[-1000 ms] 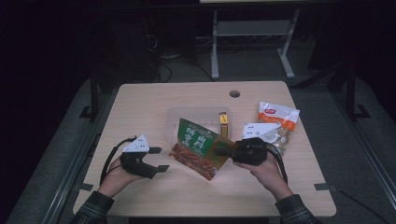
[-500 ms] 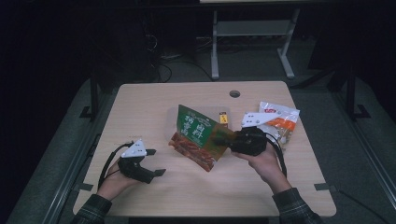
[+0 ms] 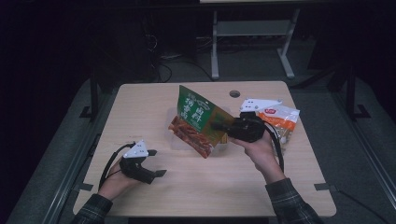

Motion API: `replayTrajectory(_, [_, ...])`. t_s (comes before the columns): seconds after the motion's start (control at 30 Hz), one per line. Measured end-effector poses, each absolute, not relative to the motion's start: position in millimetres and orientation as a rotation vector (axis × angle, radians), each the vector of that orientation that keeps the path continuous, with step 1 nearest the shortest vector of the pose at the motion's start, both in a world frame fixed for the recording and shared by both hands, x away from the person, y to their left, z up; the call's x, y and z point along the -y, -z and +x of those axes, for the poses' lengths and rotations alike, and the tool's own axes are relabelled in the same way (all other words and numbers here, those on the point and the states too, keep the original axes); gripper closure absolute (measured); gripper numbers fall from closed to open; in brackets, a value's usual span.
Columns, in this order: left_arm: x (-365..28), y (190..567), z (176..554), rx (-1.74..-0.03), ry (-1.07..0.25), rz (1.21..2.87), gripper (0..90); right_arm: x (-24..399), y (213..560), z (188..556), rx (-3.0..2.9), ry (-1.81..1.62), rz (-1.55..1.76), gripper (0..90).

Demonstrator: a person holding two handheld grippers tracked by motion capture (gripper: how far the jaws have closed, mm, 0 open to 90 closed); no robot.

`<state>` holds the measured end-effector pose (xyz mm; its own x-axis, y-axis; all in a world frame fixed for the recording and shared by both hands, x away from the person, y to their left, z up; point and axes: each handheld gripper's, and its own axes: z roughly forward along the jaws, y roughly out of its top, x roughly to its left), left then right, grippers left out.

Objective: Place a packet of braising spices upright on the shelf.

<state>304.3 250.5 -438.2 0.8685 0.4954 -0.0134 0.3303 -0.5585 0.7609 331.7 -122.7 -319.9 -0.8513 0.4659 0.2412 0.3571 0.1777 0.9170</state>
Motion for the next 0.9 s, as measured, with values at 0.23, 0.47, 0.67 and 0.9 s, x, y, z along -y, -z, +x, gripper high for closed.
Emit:
replayTrajectory(0.23, [-250,438,304,-0.596,-0.253,2.212,13.7,117,317,343,-2.274,-1.79,0.853,90.0])
replayTrajectory(0.47, [-251,439,304,-0.592,-0.256,2.212,13.7,113,317,353,-2.215,-1.797,0.892,90.0])
replayTrajectory(0.67, [-250,437,304,-0.586,-0.256,2.21,13.7,107,323,360,-2.185,-1.802,0.921,90.0])
replayTrajectory(0.9, [-250,437,303,-0.586,-0.257,2.207,13.7,100,327,366,-2.153,-1.798,0.936,90.0])
